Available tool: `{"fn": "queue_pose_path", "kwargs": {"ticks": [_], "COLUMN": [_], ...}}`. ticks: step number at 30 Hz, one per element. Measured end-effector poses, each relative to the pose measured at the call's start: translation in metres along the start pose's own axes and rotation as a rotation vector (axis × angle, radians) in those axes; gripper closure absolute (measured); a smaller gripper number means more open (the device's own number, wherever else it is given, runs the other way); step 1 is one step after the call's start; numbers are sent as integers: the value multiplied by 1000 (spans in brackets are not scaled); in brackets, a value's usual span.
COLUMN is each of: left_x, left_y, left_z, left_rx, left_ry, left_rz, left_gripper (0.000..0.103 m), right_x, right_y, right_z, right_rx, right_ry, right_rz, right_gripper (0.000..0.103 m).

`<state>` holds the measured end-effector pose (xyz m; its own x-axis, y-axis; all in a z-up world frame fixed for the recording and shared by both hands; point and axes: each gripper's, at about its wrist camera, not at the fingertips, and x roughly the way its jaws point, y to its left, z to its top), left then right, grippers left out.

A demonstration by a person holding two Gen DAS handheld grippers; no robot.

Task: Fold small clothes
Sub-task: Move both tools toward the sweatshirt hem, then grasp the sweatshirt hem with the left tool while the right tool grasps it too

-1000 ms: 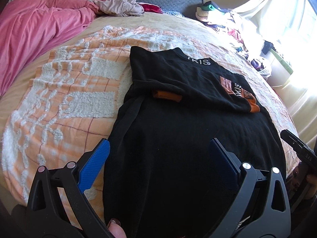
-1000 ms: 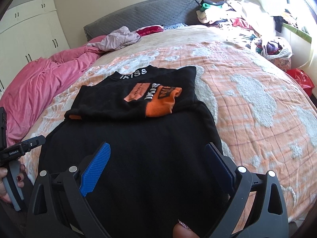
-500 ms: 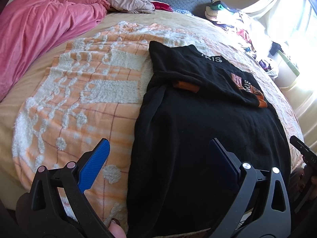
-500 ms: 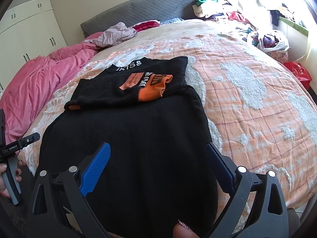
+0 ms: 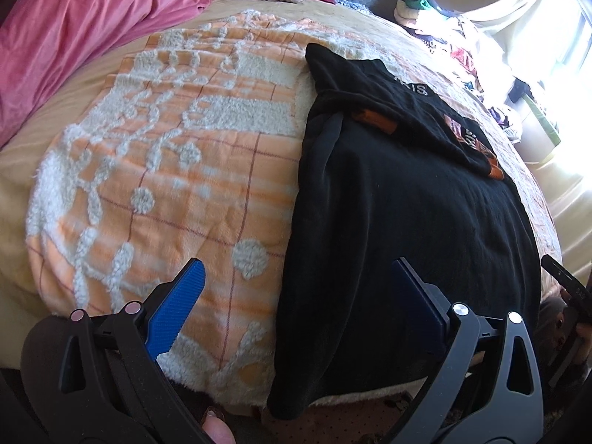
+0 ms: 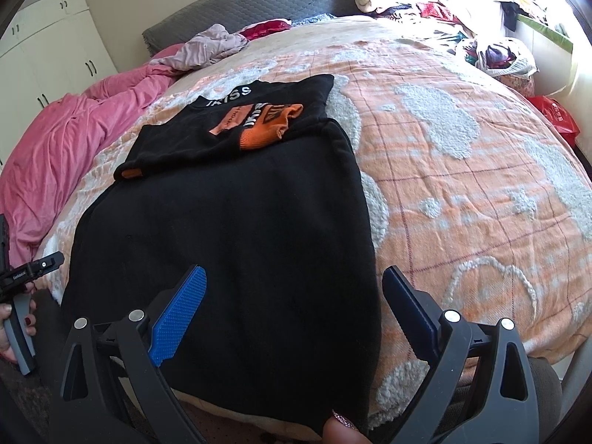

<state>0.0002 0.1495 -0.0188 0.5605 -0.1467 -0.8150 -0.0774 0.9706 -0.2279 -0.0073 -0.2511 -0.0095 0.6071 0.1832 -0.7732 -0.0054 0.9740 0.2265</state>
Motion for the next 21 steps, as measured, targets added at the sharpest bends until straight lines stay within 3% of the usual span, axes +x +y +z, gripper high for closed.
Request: {"fn": "queue_pose_path", "kwargs": {"ticks": [4, 9, 12, 21], "left_x": [-3, -4, -3, 10], "left_y": [4, 6, 8, 6], "left_z": [-9, -19, -24, -43], "left_rx": [-6, -15, -19, -18], "left_ry": [25, 62, 84, 164], "left_rz": [-35, -81, -90, -105], "left_gripper": [15, 40, 49, 55], "right_x": [-2, -5, -8, -12], "right_y": [-2, -5, -6, -9], "right_z": [-5, -10, -14, -26], "right_rx": [-4, -7, -18, -22], "right_ry": [9, 19, 27, 55], "right_rz": [-8, -17, -23, -21], "right_gripper": [8, 8, 8, 8]}}
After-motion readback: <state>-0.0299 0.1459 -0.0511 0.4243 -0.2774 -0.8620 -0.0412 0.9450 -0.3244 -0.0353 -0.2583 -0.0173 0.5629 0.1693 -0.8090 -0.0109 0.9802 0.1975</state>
